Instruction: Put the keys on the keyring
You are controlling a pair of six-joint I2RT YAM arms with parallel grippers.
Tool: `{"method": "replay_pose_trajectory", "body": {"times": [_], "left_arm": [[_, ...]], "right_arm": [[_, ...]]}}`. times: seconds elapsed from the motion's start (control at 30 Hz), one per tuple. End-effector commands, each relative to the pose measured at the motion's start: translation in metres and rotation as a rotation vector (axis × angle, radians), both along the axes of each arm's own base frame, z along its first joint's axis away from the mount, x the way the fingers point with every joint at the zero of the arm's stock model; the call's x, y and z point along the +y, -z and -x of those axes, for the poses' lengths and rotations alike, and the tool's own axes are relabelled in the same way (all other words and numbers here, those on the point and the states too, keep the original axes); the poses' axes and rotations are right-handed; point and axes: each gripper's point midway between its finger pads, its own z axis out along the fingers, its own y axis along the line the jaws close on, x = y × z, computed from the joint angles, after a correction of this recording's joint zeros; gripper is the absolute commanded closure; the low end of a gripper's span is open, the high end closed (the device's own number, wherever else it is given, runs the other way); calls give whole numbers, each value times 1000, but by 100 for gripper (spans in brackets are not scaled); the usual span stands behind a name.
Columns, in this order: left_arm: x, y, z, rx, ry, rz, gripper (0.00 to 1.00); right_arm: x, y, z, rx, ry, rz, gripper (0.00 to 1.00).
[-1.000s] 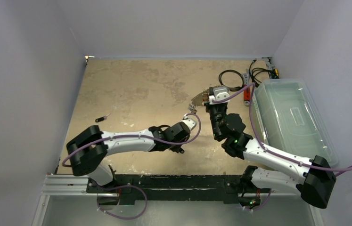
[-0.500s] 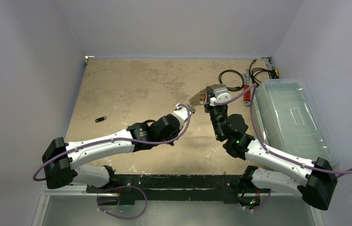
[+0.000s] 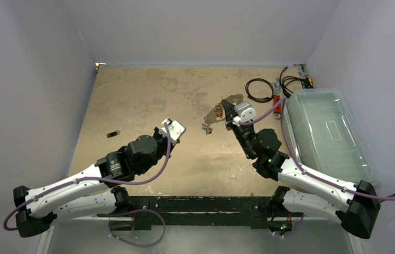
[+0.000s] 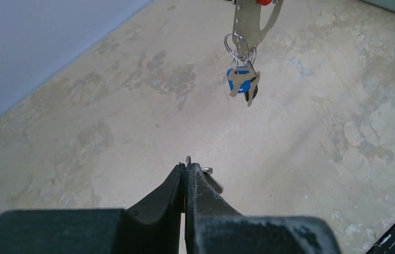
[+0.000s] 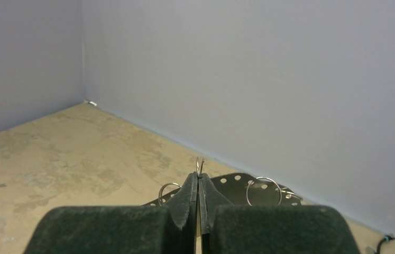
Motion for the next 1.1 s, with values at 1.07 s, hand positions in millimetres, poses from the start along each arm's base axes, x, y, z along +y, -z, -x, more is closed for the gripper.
{"method": "replay_pose_trajectory", "body": {"times": [1.07], "left_arm": [[17,-22,36,-396,358,62,100]], "right_arm": [[124,27,120,-307,-760,418,100]]}}
